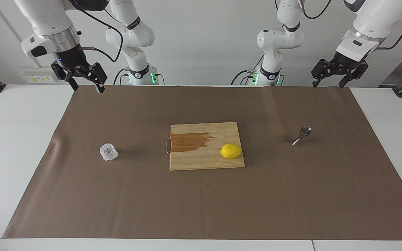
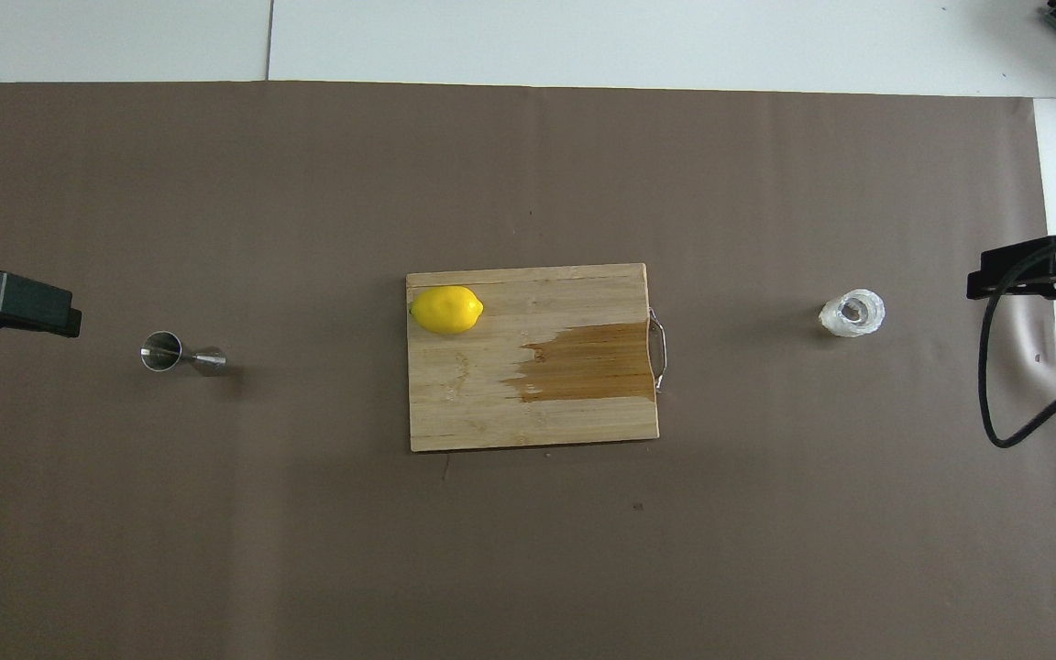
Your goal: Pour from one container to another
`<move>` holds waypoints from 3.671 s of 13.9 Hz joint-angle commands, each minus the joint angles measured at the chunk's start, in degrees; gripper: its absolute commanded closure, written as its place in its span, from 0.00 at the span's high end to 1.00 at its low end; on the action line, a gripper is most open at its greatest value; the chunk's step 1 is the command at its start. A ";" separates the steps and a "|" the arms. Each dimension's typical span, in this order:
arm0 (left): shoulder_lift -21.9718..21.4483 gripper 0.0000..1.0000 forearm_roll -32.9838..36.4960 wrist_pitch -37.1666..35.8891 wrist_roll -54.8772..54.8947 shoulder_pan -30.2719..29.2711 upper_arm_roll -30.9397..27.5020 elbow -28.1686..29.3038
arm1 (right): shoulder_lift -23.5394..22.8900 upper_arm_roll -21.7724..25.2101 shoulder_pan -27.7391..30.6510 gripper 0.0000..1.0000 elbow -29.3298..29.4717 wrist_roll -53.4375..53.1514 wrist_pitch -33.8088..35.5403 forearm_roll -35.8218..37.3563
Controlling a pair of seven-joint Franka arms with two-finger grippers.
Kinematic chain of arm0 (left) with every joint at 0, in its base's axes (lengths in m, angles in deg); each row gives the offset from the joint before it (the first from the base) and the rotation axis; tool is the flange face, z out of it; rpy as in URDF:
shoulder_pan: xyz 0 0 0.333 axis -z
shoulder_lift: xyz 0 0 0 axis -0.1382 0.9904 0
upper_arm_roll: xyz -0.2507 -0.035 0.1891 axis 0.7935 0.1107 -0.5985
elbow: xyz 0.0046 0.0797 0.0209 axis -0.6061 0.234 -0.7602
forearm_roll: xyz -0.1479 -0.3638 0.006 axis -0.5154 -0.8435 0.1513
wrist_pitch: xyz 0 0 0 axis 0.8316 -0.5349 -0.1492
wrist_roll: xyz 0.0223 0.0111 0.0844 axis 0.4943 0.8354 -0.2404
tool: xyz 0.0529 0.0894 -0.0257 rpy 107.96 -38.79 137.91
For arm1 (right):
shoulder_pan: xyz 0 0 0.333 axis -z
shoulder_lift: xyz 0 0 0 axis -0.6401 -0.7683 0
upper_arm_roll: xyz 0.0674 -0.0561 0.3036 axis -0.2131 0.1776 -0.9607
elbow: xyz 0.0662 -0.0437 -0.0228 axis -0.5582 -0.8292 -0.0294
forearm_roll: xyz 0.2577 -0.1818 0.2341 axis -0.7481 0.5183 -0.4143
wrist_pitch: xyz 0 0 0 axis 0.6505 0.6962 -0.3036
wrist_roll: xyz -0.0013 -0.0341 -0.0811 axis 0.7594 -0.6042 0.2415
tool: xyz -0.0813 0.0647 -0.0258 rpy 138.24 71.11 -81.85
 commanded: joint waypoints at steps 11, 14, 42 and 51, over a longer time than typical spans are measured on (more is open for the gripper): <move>-2.71 1.00 -3.71 0.09 -4.11 -1.21 -0.43 5.84 | 0.25 -0.20 0.82 1.00 0.45 1.38 1.04 -1.55; -1.67 1.00 -6.46 -1.49 -9.46 -4.46 -0.69 6.20 | 0.25 -0.20 0.82 1.00 0.45 1.38 1.04 -1.63; -4.74 1.00 -63.68 39.20 -74.70 -21.51 -0.60 51.80 | 0.25 -0.20 0.82 1.00 0.45 1.38 1.04 -1.63; -2.54 1.00 -69.66 45.44 -62.59 -17.13 -0.51 54.01 | 0.25 -0.20 0.82 1.00 0.45 1.38 1.04 -1.63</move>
